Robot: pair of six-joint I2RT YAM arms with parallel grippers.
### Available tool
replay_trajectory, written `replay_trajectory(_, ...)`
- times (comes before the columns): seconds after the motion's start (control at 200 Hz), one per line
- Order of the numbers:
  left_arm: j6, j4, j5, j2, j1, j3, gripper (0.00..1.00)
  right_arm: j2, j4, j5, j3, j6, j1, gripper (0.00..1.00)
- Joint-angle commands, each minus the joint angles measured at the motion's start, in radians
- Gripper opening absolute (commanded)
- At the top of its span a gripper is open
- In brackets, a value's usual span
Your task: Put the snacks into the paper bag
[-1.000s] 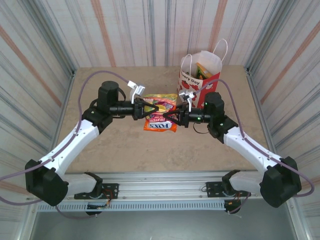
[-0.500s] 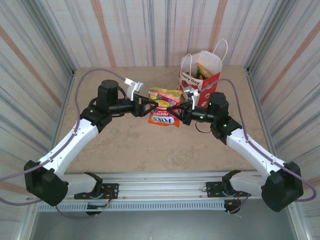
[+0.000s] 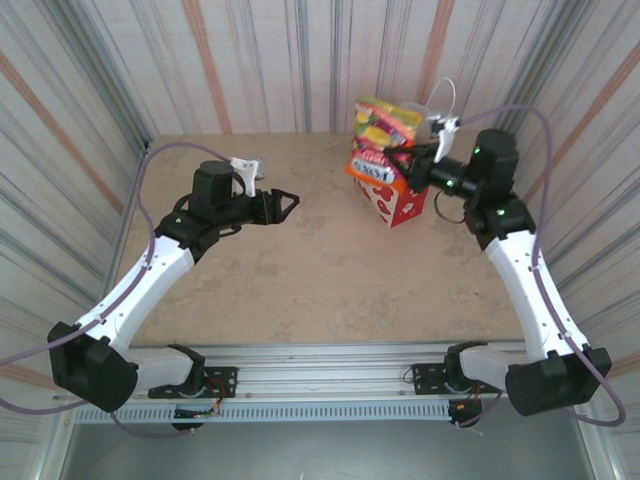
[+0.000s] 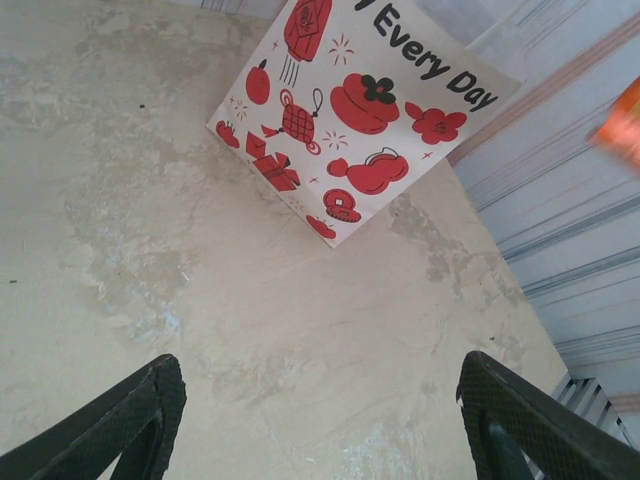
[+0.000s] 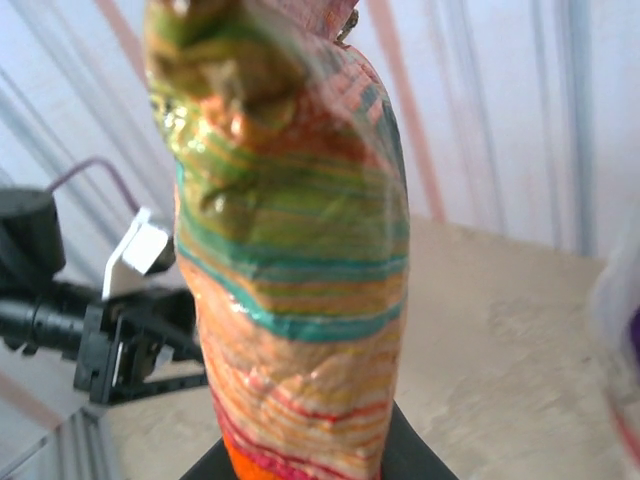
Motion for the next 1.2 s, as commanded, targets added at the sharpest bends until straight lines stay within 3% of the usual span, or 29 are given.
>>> replay_trajectory(0.0, 0.025, -0.060, -0.030, 0.016, 0.005, 0.029, 0.75, 0.032, -0.100, -0.074, 0.105, -0.067, -0.071, 0.00)
replay_trajectory(0.18, 0.049, -0.090, -0.033, 0.052, 0.006, 0.065, 0.74, 0.145, -0.160, -0.073, 0.246, -0.065, -0.184, 0.00)
replay_trajectory(0.421, 0.063, -0.109, -0.025, 0.106, 0.006, 0.109, 0.74, 0.331, -0.184, -0.054, 0.391, -0.063, -0.237, 0.00)
replay_trajectory(0.741, 0.081, -0.150, -0.023, 0.182, 0.008, 0.171, 0.72, 0.567, -0.294, -0.059, 0.556, -0.130, -0.240, 0.00)
replay_trajectory(1.197, 0.069, -0.145, 0.010, 0.271, 0.009, 0.228, 0.70, 0.701, -0.611, -0.076, 0.721, -0.297, -0.214, 0.00)
